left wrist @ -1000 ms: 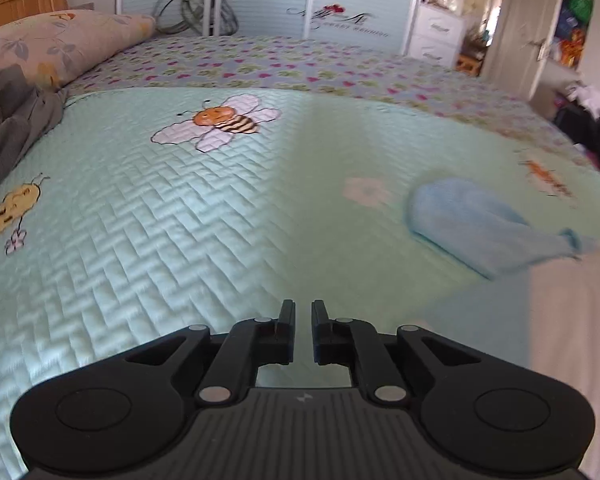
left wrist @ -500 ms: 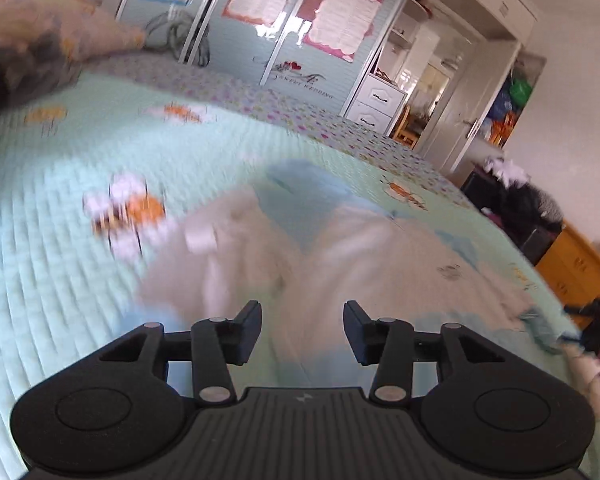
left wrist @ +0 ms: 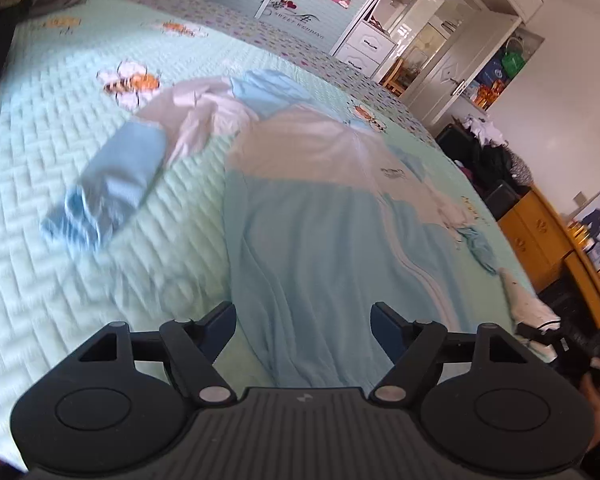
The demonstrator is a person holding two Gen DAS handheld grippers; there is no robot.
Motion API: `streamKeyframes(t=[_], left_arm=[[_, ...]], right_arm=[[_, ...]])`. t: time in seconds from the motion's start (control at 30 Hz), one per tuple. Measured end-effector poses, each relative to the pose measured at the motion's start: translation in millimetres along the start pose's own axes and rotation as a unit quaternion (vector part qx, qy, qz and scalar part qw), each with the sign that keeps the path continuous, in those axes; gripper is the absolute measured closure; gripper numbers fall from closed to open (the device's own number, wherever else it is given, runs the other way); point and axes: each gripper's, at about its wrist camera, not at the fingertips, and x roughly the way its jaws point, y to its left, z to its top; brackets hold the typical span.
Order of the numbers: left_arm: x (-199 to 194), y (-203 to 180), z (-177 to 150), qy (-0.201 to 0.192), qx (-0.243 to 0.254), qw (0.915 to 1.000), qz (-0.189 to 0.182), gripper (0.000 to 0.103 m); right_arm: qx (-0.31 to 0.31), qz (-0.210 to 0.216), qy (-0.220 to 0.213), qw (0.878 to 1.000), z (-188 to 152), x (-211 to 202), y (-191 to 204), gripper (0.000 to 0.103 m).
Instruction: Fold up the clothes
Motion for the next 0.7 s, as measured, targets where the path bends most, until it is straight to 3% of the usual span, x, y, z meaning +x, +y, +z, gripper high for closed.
streamKeyframes(t=[0.2,0.47,0.57,0.6,0.63,0.7], left_arm=[[4,4,-21,0.008,-0.085,0.9956,-0.037,0.023],[23,14,-33,0.027,-0.133,0.9905,-0.025,0.022],[28,15,-32,0.029,-0.139,0.9893,-0.032,0.017],[31,16,-32,0.031,-0.142,0.9888,-0.034,0.015],[33,15,-31,0.033,-0.144,0.9884,-0.035,0.014],[38,13,-30,0.037,-0.145,0.9881,-0.037,0.009]], right_arm=[[0.024,0.042,0.021,0.999,-31,-6,9,0.015],[0.06,0.07,0.031,0.995,-37,10,15,0.014],[0.058,0.064,0.037,0.996,-36,18,24,0.019],[0.052,0.054,0.038,0.996,-36,22,28,0.032],[0.048,0.041,0.044,0.997,-37,26,31,0.057],[0.053,0.018,0.057,0.997,-41,33,32,0.095]])
